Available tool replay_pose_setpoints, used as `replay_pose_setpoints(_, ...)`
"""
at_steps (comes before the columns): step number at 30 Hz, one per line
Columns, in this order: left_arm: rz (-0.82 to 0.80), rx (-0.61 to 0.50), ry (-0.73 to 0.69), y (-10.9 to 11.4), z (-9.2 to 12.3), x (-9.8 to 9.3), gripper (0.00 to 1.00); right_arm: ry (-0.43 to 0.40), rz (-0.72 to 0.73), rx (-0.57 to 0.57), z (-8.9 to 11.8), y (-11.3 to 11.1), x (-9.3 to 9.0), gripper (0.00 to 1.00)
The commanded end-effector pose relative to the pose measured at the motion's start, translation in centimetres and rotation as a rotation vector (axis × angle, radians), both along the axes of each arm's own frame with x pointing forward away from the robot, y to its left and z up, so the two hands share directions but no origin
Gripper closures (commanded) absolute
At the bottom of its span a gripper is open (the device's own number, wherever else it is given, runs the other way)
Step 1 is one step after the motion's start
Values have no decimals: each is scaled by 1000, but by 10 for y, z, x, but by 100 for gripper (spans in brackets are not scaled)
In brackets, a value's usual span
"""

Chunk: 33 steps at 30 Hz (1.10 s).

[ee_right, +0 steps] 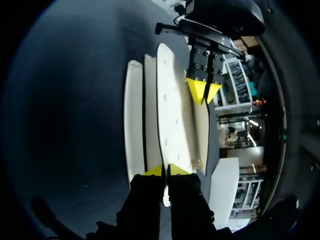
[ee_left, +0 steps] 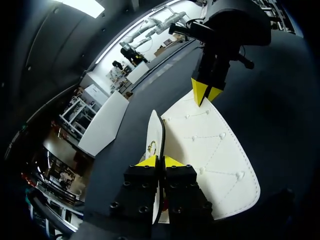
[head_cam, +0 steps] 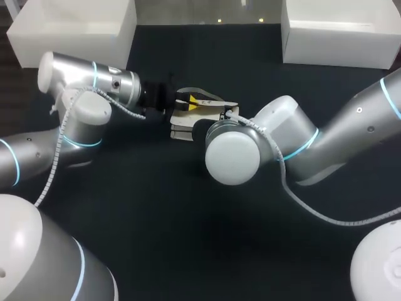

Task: Pick up the bag, open it, inspect its contents, close it, and place it on the opposite side

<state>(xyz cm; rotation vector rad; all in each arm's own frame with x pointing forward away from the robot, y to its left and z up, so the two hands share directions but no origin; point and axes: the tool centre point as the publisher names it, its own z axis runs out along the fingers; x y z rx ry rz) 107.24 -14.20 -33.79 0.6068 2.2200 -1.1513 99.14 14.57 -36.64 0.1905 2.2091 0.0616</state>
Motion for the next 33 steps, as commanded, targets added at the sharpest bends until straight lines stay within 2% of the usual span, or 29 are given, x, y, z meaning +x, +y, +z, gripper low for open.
replay_pose_setpoints(1,3,-9,-7,0,-3,-1,100,-3,0,2,-2,0,1,100)
replay_pose_setpoints(6,3,-9,-7,0,-3,-1,100,-3,0,2,-2,0,1,100)
replay_pose_setpoints(15,-80,37,-1,2,-22,-16,100,-3,0,2,-2,0,1,100)
replay_pose_setpoints(24,-51,19,17,1,-21,-14,100,-3,0,2,-2,0,1,100)
replay_pose_setpoints(28,-42,13,4,-1,-15,-12,71,-3,0,2,-2,0,1,100)
replay_pose_setpoints(31,-36,17,-6,-1,-11,-9,71,-3,0,2,-2,0,1,100)
replay_pose_setpoints(33,-29,20,-10,-2,-9,-7,80,-3,0,2,-2,0,1,100)
